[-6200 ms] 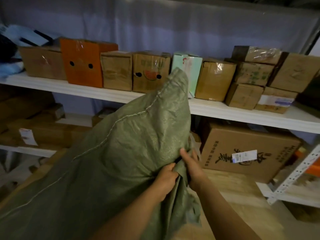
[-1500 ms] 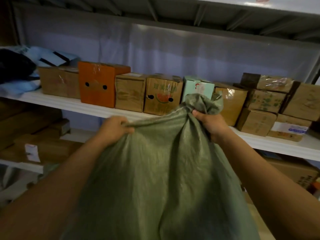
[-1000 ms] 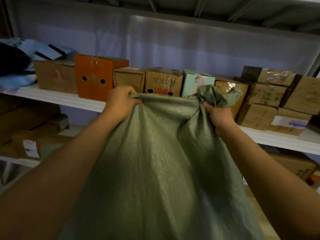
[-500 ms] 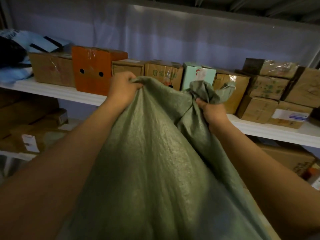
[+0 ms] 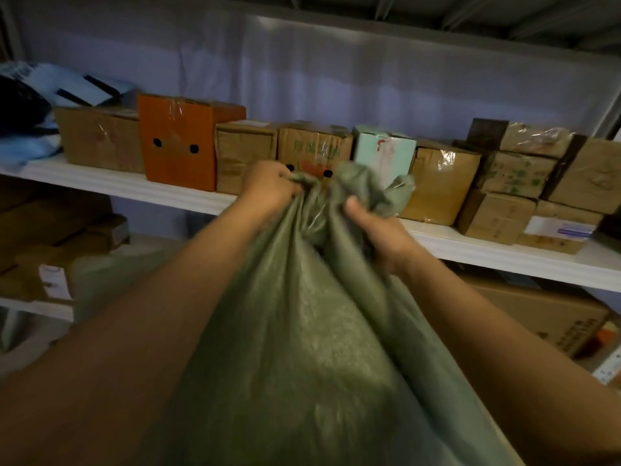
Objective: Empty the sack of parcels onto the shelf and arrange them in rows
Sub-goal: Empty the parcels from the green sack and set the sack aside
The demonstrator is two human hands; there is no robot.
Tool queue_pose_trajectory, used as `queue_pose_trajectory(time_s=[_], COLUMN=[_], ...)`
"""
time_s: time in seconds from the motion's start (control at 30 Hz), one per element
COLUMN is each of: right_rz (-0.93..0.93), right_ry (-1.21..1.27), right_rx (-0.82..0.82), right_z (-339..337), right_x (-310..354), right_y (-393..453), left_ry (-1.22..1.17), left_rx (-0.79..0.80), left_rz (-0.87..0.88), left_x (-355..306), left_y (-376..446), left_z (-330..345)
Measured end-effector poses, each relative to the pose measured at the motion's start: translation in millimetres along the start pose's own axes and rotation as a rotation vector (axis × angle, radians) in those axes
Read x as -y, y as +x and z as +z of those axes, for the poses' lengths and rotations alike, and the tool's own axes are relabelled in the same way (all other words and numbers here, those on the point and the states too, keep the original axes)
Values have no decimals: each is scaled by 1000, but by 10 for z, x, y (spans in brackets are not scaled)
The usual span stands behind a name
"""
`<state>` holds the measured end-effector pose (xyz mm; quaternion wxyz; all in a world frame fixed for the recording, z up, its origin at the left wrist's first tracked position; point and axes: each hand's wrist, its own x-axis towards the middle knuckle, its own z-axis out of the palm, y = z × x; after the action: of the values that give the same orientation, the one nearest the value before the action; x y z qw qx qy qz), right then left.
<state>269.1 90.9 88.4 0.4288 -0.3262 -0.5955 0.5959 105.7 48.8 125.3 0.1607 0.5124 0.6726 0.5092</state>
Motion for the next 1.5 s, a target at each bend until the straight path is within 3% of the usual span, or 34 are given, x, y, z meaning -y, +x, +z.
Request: queue_pose_trajectory(time_s=[0.07,0.1,0.23,0.3,0.4,0.47,0.6,0.67,0.77,0.8,0.9,1.03,1.1,1.17,1.27,1.33,1.43,1.5], right_rz=[93,98,32,49,45,36,91,137,150,133,99,217,224,155,57,100,289,281], right_ry=[-75,-117,-150,-163,-144,-157,-194,-127,-4,25,76,20,38,102,226,199,87,128], right_rx=[189,190,-4,-19,7,-29,-85,-113,-90,-65,-7,-20,-22,-15,1,-4,5,9], right_z=[157,211,196,87,-34,-98,-127,-116,-133,-158,-235,-419,-493,-547,-654,-709,-747,-689], right_x=[-245,-365,-520,-479,-395,-396,-574,-607,-471,-403,-312,-486,-449,-308,-138,-231,-473,-432], right_y=[-106,-105,26,116,208,265,308,287,277,281,287,169,151,203,272,230,126,100], left_ry=[2,-6,-139,-11,497,691,755,516,-12,-94,-181,188,135,-99,-522,-472,-157,-219], left_rx=[146,199,433,580,668,544,189,74,-258,-307,-194,99,27,-119,-182,-130,92,102], left_rz=[-53,-51,-27,-61,-231,-321,-364,-356,-479,-430,-220,-343,-405,-396,-235,-258,-450,-418], left_x=[91,142,330,560,1196,1619,1926,1693,1255,1086,733,899,851,660,345,344,437,277], left_y=[-106,-146,-225,-236,-339,-390,-450,-431,-269,-208,-196,-431,-441,-331,-255,-309,-493,-468], left_z=[201,263,49,-230,-540,-605,-574,-498,-415,-377,-198,174,189,110,62,191,431,435])
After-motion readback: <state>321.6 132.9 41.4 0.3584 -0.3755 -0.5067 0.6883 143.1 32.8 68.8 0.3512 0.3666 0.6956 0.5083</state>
